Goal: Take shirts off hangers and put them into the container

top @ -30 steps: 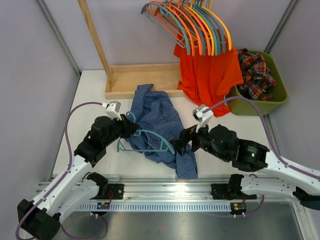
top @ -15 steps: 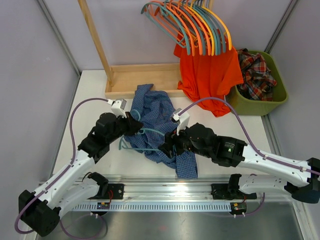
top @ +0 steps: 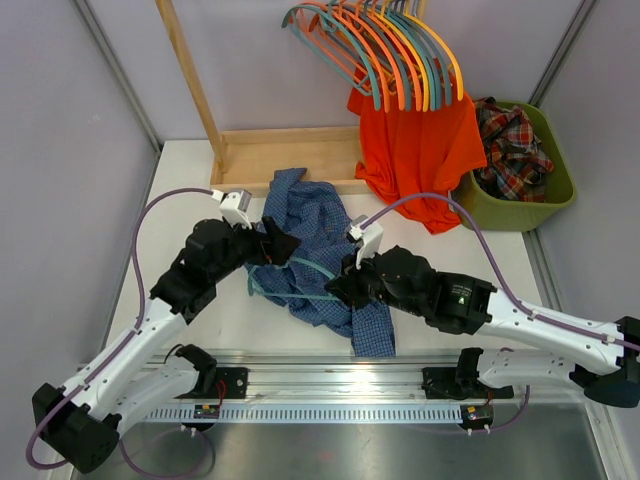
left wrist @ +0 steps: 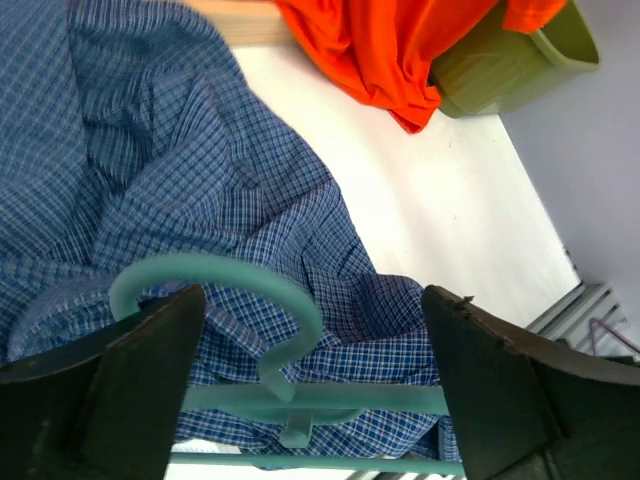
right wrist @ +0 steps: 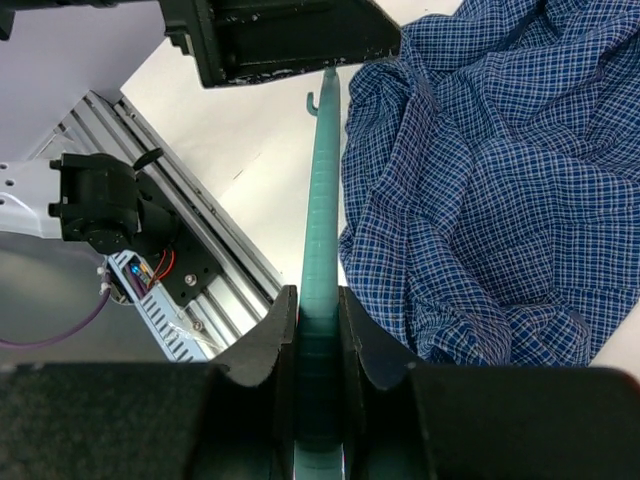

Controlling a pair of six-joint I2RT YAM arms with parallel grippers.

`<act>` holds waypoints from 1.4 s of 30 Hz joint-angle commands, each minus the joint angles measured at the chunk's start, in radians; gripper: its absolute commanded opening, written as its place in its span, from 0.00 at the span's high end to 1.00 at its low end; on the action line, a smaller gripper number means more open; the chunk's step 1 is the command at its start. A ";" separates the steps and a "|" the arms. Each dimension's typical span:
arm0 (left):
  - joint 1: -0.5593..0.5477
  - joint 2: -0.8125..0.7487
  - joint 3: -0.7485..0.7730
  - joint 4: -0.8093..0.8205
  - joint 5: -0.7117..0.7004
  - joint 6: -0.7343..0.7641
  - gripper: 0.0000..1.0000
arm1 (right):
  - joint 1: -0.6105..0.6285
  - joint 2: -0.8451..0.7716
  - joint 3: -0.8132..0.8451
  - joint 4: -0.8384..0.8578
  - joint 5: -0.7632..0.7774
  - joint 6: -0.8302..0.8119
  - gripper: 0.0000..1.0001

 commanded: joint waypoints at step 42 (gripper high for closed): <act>-0.004 -0.569 -0.048 -0.274 -0.126 -0.032 0.01 | -0.667 0.726 1.019 0.318 -0.233 -0.273 1.00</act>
